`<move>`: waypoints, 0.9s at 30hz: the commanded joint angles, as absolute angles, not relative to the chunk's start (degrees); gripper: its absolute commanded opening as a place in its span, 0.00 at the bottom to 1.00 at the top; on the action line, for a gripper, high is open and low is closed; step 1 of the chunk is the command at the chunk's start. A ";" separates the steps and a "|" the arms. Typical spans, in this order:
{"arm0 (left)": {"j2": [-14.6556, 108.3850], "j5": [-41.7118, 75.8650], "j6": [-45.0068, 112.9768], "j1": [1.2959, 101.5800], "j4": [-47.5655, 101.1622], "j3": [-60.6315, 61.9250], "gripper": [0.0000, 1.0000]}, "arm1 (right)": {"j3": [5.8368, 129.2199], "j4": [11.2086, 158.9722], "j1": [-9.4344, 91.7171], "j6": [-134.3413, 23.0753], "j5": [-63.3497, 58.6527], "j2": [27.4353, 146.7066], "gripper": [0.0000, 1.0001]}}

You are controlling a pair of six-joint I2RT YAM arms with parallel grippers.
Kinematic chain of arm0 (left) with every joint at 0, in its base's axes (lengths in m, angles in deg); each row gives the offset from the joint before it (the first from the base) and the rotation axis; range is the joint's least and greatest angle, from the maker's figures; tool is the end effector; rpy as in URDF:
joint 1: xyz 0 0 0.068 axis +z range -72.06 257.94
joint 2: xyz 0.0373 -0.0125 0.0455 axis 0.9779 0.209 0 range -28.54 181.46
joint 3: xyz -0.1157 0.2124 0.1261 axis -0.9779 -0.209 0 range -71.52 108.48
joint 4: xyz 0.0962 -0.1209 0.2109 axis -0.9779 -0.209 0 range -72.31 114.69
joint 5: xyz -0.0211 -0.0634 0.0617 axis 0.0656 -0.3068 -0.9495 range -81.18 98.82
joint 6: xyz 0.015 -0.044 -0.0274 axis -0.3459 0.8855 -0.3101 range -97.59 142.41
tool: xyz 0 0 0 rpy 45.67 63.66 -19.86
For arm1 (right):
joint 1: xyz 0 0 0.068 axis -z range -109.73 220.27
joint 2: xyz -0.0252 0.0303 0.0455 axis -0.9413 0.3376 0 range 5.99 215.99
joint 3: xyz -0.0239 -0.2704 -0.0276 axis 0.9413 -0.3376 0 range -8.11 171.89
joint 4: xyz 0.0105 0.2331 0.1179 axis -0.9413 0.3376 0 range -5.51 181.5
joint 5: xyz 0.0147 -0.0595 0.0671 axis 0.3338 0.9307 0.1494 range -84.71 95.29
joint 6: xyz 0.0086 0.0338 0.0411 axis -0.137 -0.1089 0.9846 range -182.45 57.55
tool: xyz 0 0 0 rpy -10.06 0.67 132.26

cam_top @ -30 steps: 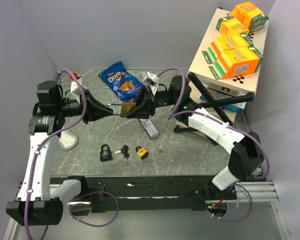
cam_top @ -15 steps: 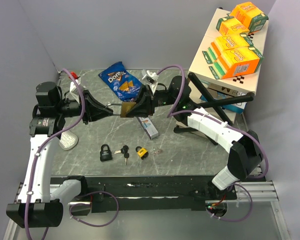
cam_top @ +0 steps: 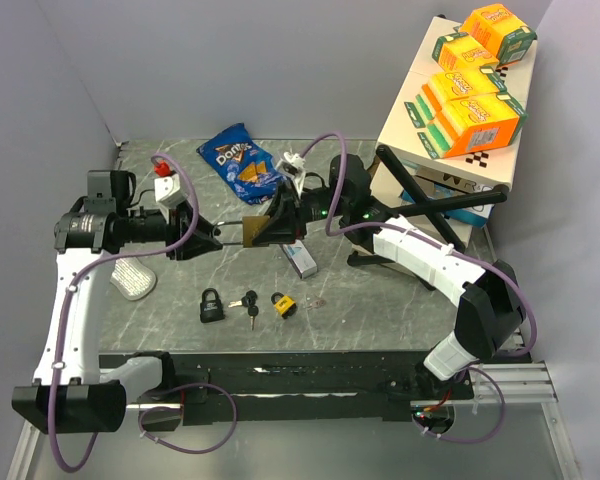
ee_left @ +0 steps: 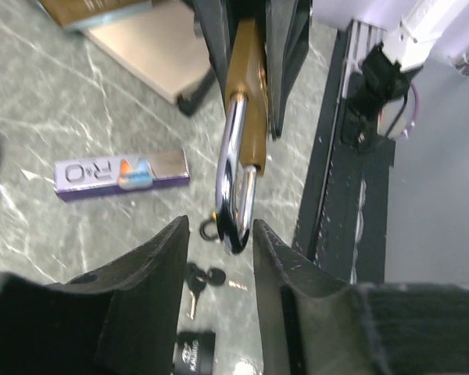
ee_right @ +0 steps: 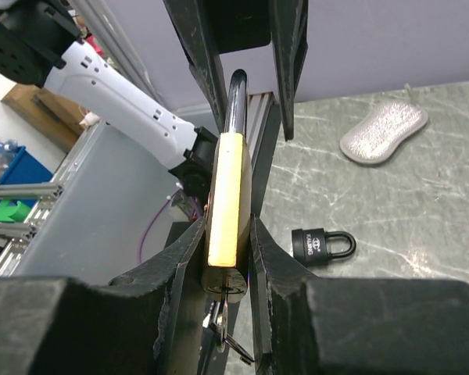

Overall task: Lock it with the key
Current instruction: Lock the lock.

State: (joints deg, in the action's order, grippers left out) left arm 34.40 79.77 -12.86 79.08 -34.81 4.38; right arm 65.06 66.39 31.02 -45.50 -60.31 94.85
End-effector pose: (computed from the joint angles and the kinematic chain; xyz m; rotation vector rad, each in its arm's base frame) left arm 0.1848 -0.0300 0.3998 1.0543 1.6289 -1.0313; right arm 0.2546 0.2500 0.3727 -1.2799 1.2772 1.5903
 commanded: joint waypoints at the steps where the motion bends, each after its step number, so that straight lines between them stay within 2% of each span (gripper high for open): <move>1: 36.05 80.27 -26.63 79.17 -47.36 7.23 0.43 | 67.04 64.02 30.63 -47.77 -60.19 91.68 0.00; 7: 36.94 82.46 -27.26 78.99 -47.12 6.88 0.37 | 67.66 67.00 29.84 -50.58 -60.01 91.77 0.00; 13: 35.62 82.21 -20.41 76.37 -40.44 4.95 0.34 | 68.18 67.80 28.96 -51.72 -59.75 91.95 0.00; 14: 35.27 81.51 -18.57 76.09 -39.30 4.07 0.32 | 68.36 67.80 28.96 -51.72 -59.66 92.03 0.00; 17: 33.78 80.36 -15.93 75.39 -35.78 2.23 0.20 | 68.62 67.80 28.96 -51.72 -59.57 92.12 0.00; 19: 33.25 79.57 -15.65 75.21 -35.25 1.69 0.16 | 68.71 68.06 29.05 -51.99 -59.75 92.12 0.00; 23: 33.86 78.95 -17.75 75.12 -37.00 1.78 0.18 | 69.24 68.94 29.05 -52.34 -59.83 92.21 0.00; 27: 34.48 78.86 -18.73 75.12 -38.58 2.31 0.25 | 69.50 69.81 29.05 -52.87 -59.75 92.30 0.00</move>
State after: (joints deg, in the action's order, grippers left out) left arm 34.61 78.03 -17.34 75.43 -38.15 1.82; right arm 65.08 73.49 29.36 -51.90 -59.26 94.83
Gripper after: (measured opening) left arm 0.230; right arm 0.302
